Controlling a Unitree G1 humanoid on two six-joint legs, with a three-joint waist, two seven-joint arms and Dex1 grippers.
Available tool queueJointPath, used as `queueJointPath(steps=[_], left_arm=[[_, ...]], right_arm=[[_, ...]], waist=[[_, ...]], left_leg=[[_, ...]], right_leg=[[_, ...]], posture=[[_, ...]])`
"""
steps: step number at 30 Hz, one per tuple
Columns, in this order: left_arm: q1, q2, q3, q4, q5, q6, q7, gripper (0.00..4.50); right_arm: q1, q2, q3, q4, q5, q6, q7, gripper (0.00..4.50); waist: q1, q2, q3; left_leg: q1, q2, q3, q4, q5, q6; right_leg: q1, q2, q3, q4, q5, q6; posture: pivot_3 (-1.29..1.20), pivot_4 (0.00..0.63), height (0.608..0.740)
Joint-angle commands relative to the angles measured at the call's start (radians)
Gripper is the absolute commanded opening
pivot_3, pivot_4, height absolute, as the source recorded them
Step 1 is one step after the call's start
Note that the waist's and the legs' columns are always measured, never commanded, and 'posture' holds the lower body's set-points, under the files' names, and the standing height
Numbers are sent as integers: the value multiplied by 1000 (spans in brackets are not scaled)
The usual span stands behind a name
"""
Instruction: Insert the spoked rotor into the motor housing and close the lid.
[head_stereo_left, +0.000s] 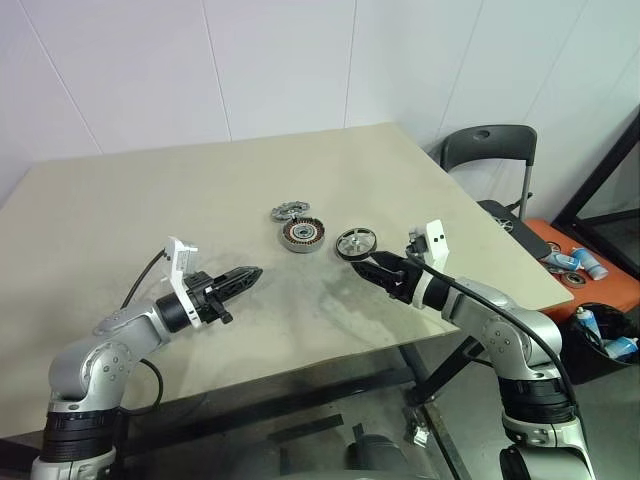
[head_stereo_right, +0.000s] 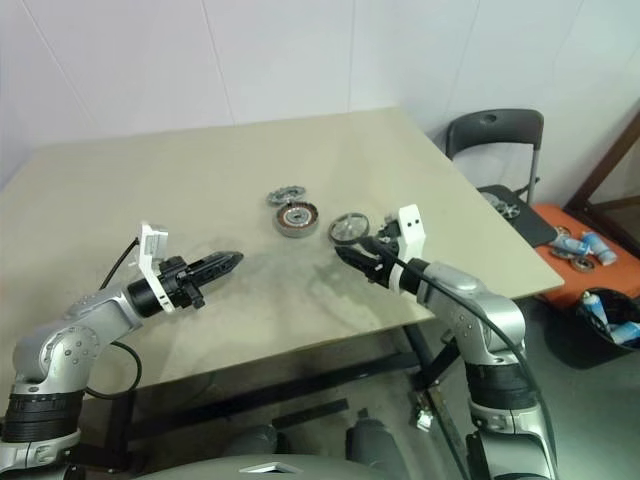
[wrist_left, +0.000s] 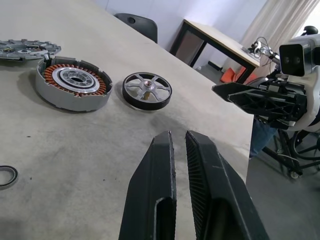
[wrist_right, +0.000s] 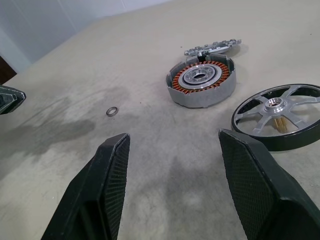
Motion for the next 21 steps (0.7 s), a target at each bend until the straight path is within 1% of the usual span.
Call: queueJointPath(steps=[1, 10, 14, 16, 18, 21], left_arm=[[-12, 5, 15, -9, 2, -19, -5, 487], [-9, -2, 16, -11, 2, -21, -2, 487], [-26, -8, 12, 5, 16, -34, 5, 487], [-31, -16, 7, 14, 25, -40, 7, 487], [-31, -25, -2, 17, 39, -50, 9, 487], [-32, -45, -3, 16, 50, -62, 24, 487]], right_arm=[[-24, 3, -1, -18, 0, -24, 3, 2943], [-49, 0, 7, -2, -10, -38, 8, 2943], [-120, -50, 127, 72, -119, -124, 93, 2943], [-181, -60, 192, 145, -184, -195, 142, 2943], [-273, -52, 260, 253, -270, -296, 182, 2943], [-453, 10, 333, 531, -406, -464, 174, 2943]], waist=[[0, 0, 0], [0, 0, 0], [-3, 0, 0], [-3, 0, 0], [-2, 0, 0], [-7, 0, 1]], left_leg=[[0, 0, 0, 0, 0, 0], [0, 0, 0, 0, 0, 0], [0, 0, 0, 0, 0, 0], [1, 0, 0, 0, 0, 0], [0, 0, 0, 0, 0, 0], [0, 0, 1, 0, 0, 0]], right_leg=[[0, 0, 0, 0, 0, 0], [0, 0, 0, 0, 0, 0], [0, 0, 0, 0, 0, 0], [0, 0, 0, 0, 0, 0], [0, 1, 0, 0, 0, 0], [0, 0, 0, 0, 0, 0]], posture=[[0, 0, 740], [0, 0, 740], [0, 0, 740], [0, 0, 740], [0, 0, 740], [0, 0, 740]])
